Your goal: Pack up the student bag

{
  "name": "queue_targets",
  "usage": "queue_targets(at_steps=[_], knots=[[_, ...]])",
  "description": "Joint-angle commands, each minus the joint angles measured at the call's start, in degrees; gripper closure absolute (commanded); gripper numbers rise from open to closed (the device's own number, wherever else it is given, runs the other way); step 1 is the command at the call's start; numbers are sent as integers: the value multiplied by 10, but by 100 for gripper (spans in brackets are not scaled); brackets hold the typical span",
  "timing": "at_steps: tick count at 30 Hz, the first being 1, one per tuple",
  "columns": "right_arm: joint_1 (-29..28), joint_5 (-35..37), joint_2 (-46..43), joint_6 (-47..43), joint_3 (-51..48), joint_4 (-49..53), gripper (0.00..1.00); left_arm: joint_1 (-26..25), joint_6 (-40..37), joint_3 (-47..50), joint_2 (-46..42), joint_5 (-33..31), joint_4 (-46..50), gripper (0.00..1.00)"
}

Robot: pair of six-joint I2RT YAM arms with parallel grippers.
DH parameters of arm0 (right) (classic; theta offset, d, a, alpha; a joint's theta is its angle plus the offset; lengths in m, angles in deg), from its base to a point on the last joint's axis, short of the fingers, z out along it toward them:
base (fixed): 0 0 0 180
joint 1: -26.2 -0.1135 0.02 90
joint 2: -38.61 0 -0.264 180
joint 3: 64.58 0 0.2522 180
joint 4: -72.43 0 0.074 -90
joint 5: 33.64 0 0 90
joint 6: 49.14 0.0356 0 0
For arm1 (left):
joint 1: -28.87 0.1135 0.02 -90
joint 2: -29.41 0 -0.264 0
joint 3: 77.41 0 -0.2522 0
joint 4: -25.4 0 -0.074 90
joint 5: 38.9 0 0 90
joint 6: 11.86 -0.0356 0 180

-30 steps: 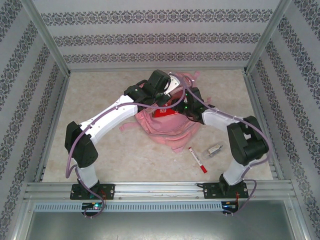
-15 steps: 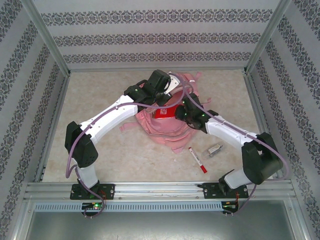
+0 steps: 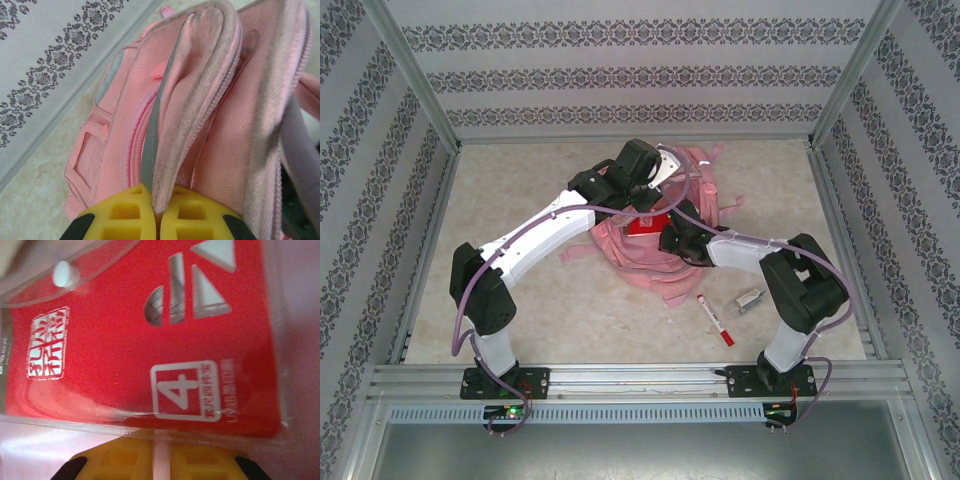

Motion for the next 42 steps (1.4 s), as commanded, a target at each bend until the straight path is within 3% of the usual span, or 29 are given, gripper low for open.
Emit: queue_targets(at_steps=[1,2,7,18,28,32,35,39,42], knots=[[18,-42,39,-81,47,-100,85,-4,0,-7,-39,27,-68,100],[24,-58,47,-87,56,-113,81,-4,-2,-8,-40,30,-66,100],[45,-107,82,-100,117,-87,80,-4,-17,-9,-48,32,-49,100],[59,-87,40,-66,100,-87,78,-4,-14,8,-50,22,-49,100],[77,-54,20,-58,92,-51,84,-4,4,12,-38,26,-52,100],[104,-146,72,-45,125,-72,84,-4,4,4,-38,26,-50,100],[98,-186,56,-32,152,-11,82,-4,-2,-3,-32,17,-48,100],[84,-202,0,31,100,14,80,-4,-2,-14,-22,8,-43,100],[91,-199,-20,31,65,17,79,-4,1,-16,-18,10,-48,100]])
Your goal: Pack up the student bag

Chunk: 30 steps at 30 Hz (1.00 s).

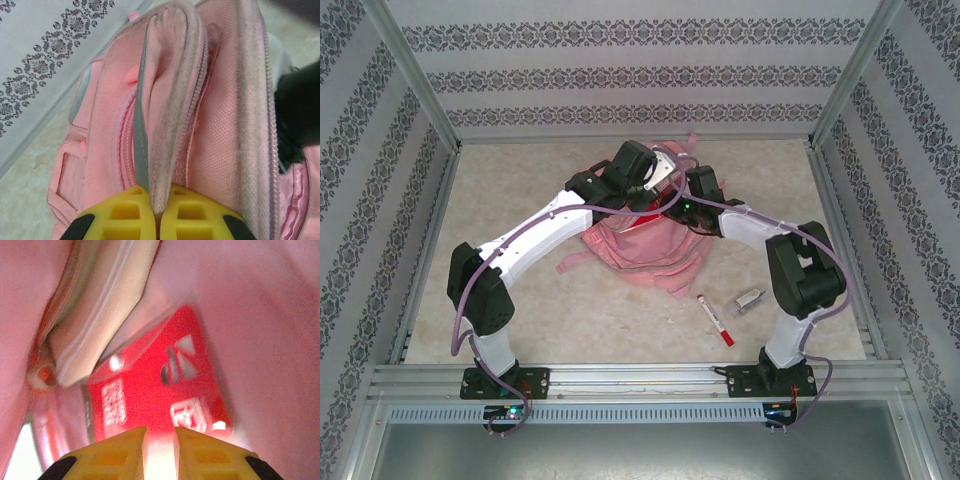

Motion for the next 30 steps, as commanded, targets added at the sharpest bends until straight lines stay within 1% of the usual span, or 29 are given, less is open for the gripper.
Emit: queue_targets(at_steps=[1,5,9,16,19,23,26,30], knots=[[2,-21,-28,18,-26,15,78,-13,-2,-37,-12,6,-48,100],[12,-45,5,-7,4,36,79,-13,-6,-49,-5,10,-40,100],[9,-21,29,-33,25,42,79,-13,-2,-58,-3,18,-32,100],[18,-25,89,-90,97,66,82,-13,10,-52,-11,45,-33,100],[16,-40,113,-95,115,36,85,-13,16,-48,-13,67,-37,100],[13,-48,150,-101,135,-21,85,-14,28,-39,-14,81,-47,100],[15,-47,173,-96,168,-35,85,-13,33,-29,-16,82,-56,100],[15,-24,131,-84,167,-27,77,-14,38,-28,-15,67,-54,100]])
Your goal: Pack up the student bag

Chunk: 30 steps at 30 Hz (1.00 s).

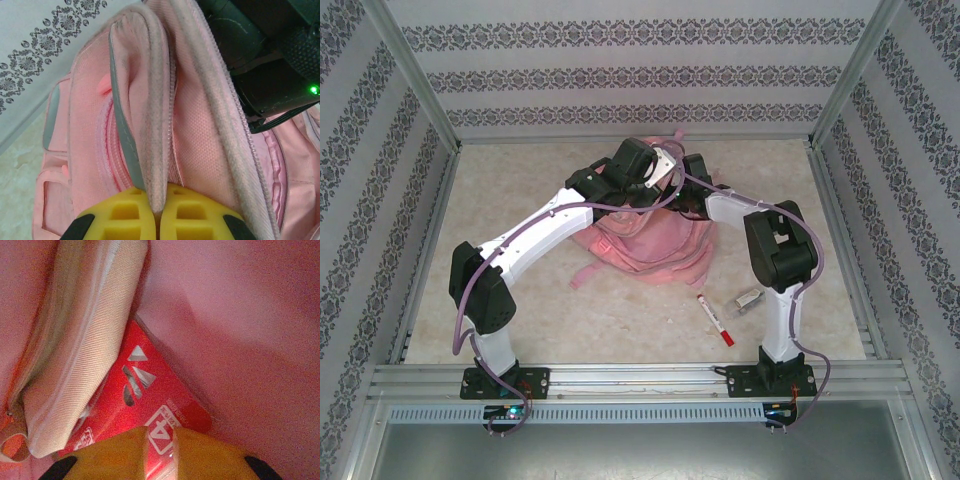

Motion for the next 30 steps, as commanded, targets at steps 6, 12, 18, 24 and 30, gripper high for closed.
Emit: queue_targets(at_steps=[6,12,18,24,30], knots=[[3,36,-158,32,-82,17,67,-14,25,-8,-26,25,-59,75],[1,64,-291,126,-268,38,71,-6,36,13,-40,31,-37,73],[10,93,-408,77,-304,209,70,27,106,34,-62,22,-2,42],[11,139,-443,3,-242,405,62,134,252,52,-51,84,109,22],[-21,279,-474,-89,-180,485,52,202,295,151,-41,133,42,24]])
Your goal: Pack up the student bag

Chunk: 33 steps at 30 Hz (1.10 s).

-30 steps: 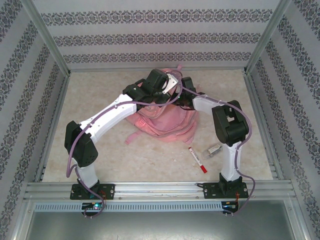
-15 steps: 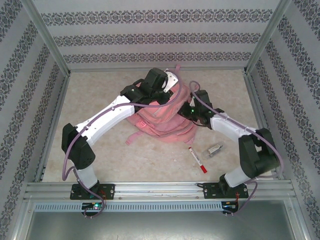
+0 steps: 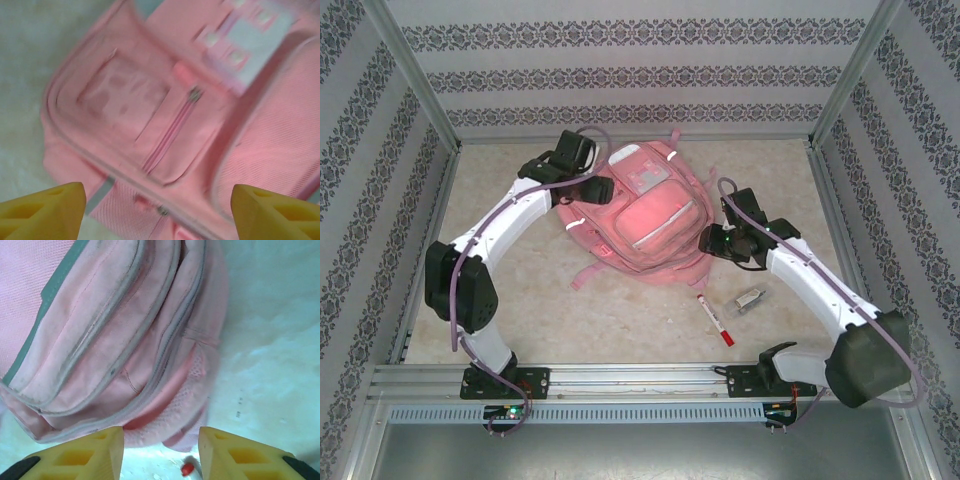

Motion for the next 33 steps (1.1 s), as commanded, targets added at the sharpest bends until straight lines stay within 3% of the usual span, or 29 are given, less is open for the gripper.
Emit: queue_targets(at_steps=[1,2,3,6,9,13,17,20,26,29,33], knots=[[-13,109,-11,-91,51,85,48,28,58,37,13,51,-21,24],[-12,121,-10,-107,63,92,41,37,58,41,22,65,-40,24],[-10,131,-9,-120,73,94,3,48,58,40,37,85,-57,24],[15,124,-15,-116,93,79,2,59,64,21,80,117,-87,23],[43,12,-37,-133,81,54,2,59,82,15,117,144,-123,23],[42,-53,-28,-91,61,25,2,57,103,19,151,146,-115,27],[-40,-111,25,-61,55,-19,19,57,115,73,139,90,-122,29],[-87,-95,75,-9,44,-70,28,59,131,104,135,72,-142,45],[-86,-95,224,-6,69,-165,55,60,163,171,92,36,-156,69],[-74,-96,295,-33,117,-182,71,60,172,216,59,36,-160,72],[-60,-89,356,-73,167,-189,72,58,178,247,41,48,-145,72]])
